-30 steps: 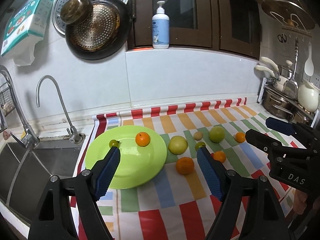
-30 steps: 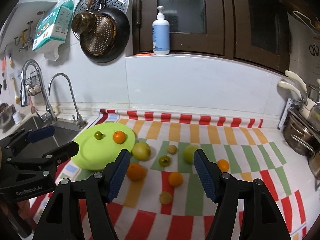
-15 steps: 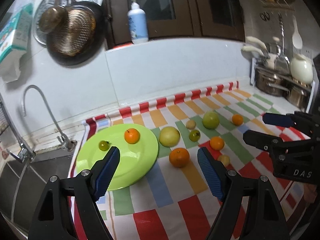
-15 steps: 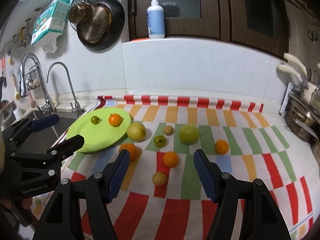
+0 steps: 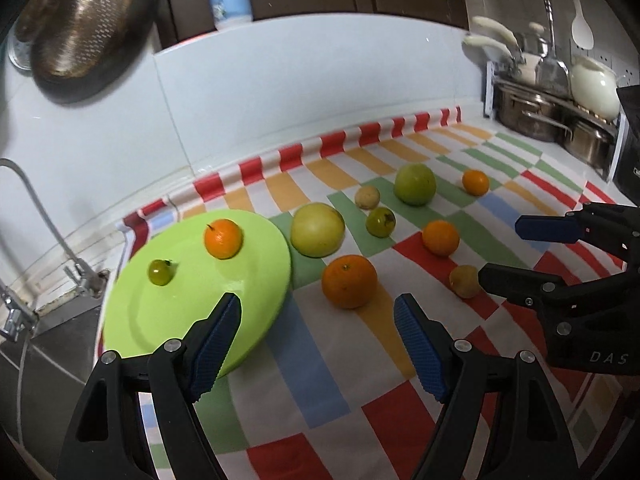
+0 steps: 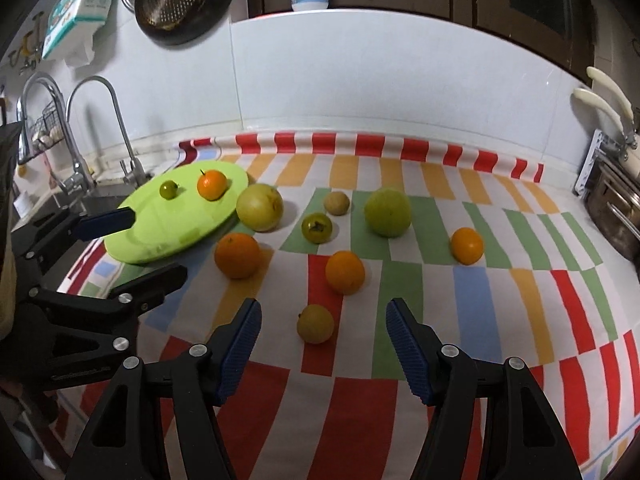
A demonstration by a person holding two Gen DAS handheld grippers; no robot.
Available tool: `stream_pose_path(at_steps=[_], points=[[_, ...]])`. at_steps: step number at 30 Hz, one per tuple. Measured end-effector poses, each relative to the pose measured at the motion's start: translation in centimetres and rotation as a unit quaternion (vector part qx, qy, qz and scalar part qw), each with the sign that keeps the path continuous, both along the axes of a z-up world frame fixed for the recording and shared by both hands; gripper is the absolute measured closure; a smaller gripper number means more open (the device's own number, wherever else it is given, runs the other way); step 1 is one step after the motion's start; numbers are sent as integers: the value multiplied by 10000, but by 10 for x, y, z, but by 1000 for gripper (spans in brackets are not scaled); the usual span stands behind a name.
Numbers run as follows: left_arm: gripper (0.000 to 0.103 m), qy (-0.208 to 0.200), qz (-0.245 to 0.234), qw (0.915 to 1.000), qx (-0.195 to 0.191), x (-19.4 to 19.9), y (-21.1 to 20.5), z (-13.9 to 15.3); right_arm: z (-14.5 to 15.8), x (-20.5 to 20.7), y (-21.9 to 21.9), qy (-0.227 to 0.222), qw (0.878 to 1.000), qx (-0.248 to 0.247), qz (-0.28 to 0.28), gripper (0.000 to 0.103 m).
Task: Organize fruits
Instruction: 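Grasp a small yellow fruit with the right tool while the left tool grasps a mandarin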
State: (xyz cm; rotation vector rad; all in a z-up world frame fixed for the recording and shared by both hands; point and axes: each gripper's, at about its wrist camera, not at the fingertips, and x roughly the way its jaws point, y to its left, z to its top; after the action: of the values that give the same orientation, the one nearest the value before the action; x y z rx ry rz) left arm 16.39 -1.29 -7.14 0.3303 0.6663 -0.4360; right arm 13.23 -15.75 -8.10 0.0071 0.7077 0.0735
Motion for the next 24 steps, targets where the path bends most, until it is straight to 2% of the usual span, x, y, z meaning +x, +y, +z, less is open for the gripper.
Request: stream_pose_path(at_steps=[6,15,24], points=[[30,197,-229,9995,91,15,-11,-16,-18,12,0,351,9993,125,52,50],[41,340,-446,9983,183,35,-24,-29,-28,23,0,553,9982,236,62,60],[53,609,-334,9976,12,49,-30,-33,-34,29,0,649,9969,408,160,71]])
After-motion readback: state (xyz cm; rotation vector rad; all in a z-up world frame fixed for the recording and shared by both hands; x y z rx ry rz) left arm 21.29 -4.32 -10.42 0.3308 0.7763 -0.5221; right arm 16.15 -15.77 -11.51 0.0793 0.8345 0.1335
